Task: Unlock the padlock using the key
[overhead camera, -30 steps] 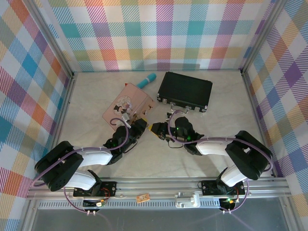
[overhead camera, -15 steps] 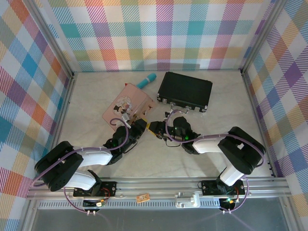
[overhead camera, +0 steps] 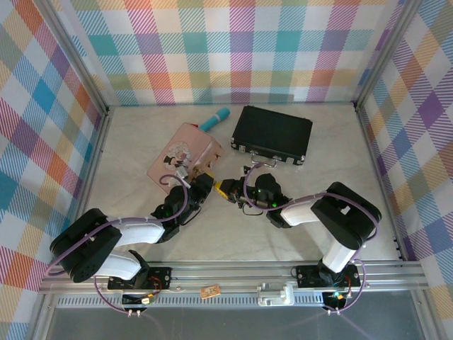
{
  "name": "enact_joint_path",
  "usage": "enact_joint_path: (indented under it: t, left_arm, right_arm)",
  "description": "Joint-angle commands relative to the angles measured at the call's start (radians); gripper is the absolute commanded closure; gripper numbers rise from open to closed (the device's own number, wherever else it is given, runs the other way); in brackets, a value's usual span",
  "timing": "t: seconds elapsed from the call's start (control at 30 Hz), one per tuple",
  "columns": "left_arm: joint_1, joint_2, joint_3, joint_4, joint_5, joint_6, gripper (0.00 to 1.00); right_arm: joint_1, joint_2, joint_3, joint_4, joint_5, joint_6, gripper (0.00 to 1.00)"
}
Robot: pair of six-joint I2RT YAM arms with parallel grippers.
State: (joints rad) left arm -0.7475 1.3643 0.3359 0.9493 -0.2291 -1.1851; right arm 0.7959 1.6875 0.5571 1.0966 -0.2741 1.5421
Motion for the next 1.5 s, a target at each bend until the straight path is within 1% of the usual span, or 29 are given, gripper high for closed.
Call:
enact_joint_path:
  t: [0.0,0.03,0.1,0.17,0.27,0.37,0.43,0.53,0.6,0.7,0.87,0.93,1.03,1.2,1.3,1.47]
  left_arm:
    - [-0.005,0.021,-0.037,0.149,0.045,0.102,1.00]
    - [-0.005,0.040,-0.046,0.194,0.052,0.130,1.00]
    - [-0.005,0.096,-0.070,0.307,0.061,0.158,1.00]
    - [-0.005,0.171,-0.081,0.401,0.081,0.175,1.00]
    - [-0.021,0.254,-0.057,0.404,0.092,0.206,1.00]
    - [-0.031,0.301,-0.040,0.404,0.083,0.224,1.00]
    - [-0.032,0.326,-0.041,0.407,0.066,0.229,1.00]
    - [-0.031,0.351,-0.032,0.406,0.076,0.237,1.00]
    - [-0.029,0.368,-0.029,0.407,0.080,0.223,1.00]
    - [-0.030,0.366,-0.028,0.402,0.082,0.220,1.00]
    - [-0.009,0.351,-0.032,0.380,0.073,0.191,1.00]
    - [0.005,0.340,-0.031,0.355,0.077,0.158,1.00]
    - [0.019,0.275,-0.012,0.211,0.084,0.131,1.00]
    - [0.019,0.056,0.052,-0.195,0.043,0.162,1.00]
    - [0.021,-0.018,0.097,-0.360,0.031,0.183,1.00]
    - [0.021,-0.042,0.120,-0.462,0.037,0.177,1.00]
  right_arm:
    - [-0.027,0.020,0.039,0.309,-0.017,0.345,1.00]
    - [-0.030,0.028,0.061,0.311,-0.024,0.443,1.00]
    - [-0.025,0.055,0.113,0.312,-0.025,0.696,1.00]
    - [-0.021,0.058,0.166,0.312,0.000,0.808,1.00]
    - [-0.024,0.052,0.250,0.310,0.084,0.836,1.00]
    - [-0.026,0.106,0.336,0.312,0.092,0.912,1.00]
    - [-0.027,0.118,0.363,0.312,0.160,0.922,1.00]
    - [-0.028,0.118,0.385,0.313,0.277,0.946,1.00]
    - [-0.036,0.116,0.418,0.311,0.321,0.947,1.00]
    - [-0.038,0.126,0.440,0.311,0.341,0.951,1.00]
    - [-0.041,0.150,0.362,0.310,0.320,0.927,1.00]
    - [-0.066,0.175,0.322,0.310,0.259,0.875,1.00]
    - [-0.096,0.218,0.271,0.311,0.141,0.777,1.00]
    - [-0.125,0.248,0.196,0.304,0.029,0.572,0.99]
    - [-0.133,0.280,0.195,0.308,-0.039,0.502,0.92]
    - [-0.134,0.320,0.165,0.310,-0.100,0.416,0.76]
